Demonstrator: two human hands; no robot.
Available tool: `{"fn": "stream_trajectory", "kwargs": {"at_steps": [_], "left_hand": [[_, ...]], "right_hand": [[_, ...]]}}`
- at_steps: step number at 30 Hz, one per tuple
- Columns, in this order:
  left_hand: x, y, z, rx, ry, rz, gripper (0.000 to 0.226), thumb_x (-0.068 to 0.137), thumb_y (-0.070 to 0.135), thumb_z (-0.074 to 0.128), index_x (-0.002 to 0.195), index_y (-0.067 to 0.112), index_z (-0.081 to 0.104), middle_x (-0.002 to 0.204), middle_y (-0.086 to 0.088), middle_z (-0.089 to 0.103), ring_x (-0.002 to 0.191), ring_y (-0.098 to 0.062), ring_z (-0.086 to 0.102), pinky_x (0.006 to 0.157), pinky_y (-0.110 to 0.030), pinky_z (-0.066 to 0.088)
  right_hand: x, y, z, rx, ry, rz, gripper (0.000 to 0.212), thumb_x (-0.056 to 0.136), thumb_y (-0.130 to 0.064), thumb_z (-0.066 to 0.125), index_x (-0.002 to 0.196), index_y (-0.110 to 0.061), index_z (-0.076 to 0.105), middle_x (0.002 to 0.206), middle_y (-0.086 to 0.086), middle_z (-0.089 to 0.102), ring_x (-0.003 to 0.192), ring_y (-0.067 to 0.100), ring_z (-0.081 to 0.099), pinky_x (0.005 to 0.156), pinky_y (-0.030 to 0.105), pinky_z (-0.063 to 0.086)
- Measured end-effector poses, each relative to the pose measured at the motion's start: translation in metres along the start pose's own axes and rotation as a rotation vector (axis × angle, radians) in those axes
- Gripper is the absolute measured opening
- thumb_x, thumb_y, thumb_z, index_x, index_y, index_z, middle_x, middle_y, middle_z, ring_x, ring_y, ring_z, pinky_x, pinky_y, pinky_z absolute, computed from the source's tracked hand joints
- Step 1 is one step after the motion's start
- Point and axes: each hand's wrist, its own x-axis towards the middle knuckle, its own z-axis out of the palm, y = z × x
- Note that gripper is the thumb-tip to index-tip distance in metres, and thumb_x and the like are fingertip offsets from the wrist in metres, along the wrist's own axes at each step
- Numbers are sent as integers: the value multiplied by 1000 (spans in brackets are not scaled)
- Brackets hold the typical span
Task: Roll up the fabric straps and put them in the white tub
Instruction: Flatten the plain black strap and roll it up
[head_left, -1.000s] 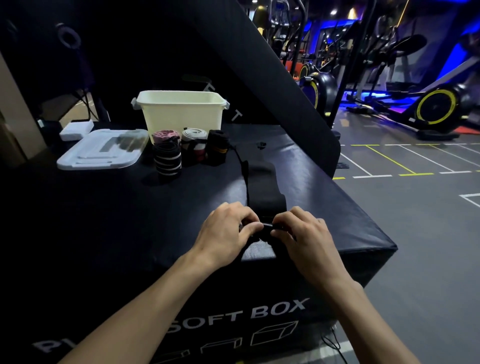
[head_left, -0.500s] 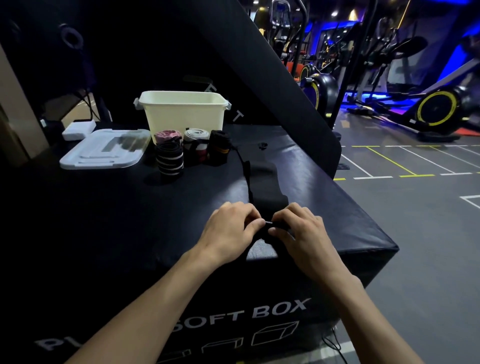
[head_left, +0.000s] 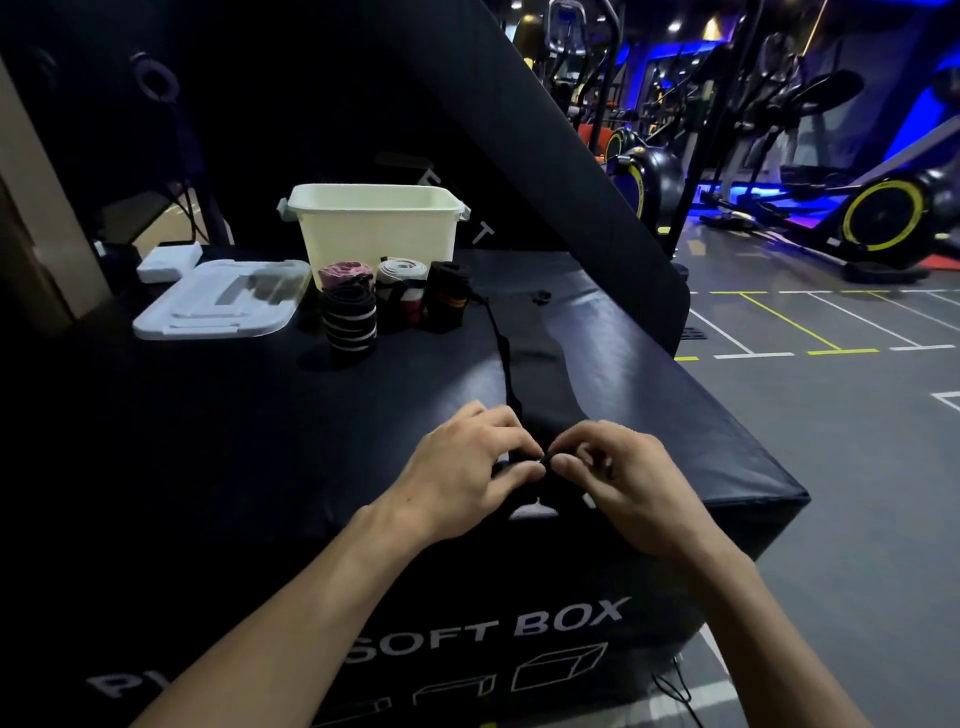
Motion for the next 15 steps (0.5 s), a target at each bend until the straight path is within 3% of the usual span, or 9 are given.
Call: {"fn": "stream_trajectory", "kwargs": {"at_steps": [4, 7, 11, 15], "left_hand": [[2, 2, 1, -16, -8, -65, 17, 97, 47, 63, 105, 37, 74, 101, 16, 61, 94, -6, 48, 80, -33, 49], [4, 4, 2, -26, -15, -108, 18, 97, 48, 62, 104, 37, 74, 99, 15, 60, 95, -8, 50, 84, -35, 49], [8, 3, 0, -35, -38, -164, 18, 97, 48, 62, 103, 38, 75, 98, 13, 59, 95, -8, 49, 88, -34, 47], [12, 2, -1, -72, -73, -221, 16, 96, 49, 63, 101, 39, 75, 98, 12, 59, 101, -10, 50, 92, -36, 48]], "right_hand": [[-9, -5, 8, -70, 80, 48, 14, 94, -39, 66, 99, -34, 55, 75, -9, 54, 73, 9, 54, 70, 38, 50], [-14, -8, 16, -215, 129, 17, 8, 96, -45, 57, 102, -38, 57, 87, -11, 53, 82, 12, 52, 77, 43, 47], [-19, -8, 18, -280, 147, -45, 27, 86, -30, 77, 109, -35, 64, 107, -15, 58, 101, 13, 55, 83, 37, 41], [-19, -5, 18, -310, 162, -121, 33, 82, -29, 79, 110, -36, 65, 101, -18, 63, 97, 8, 60, 86, 40, 44]]}}
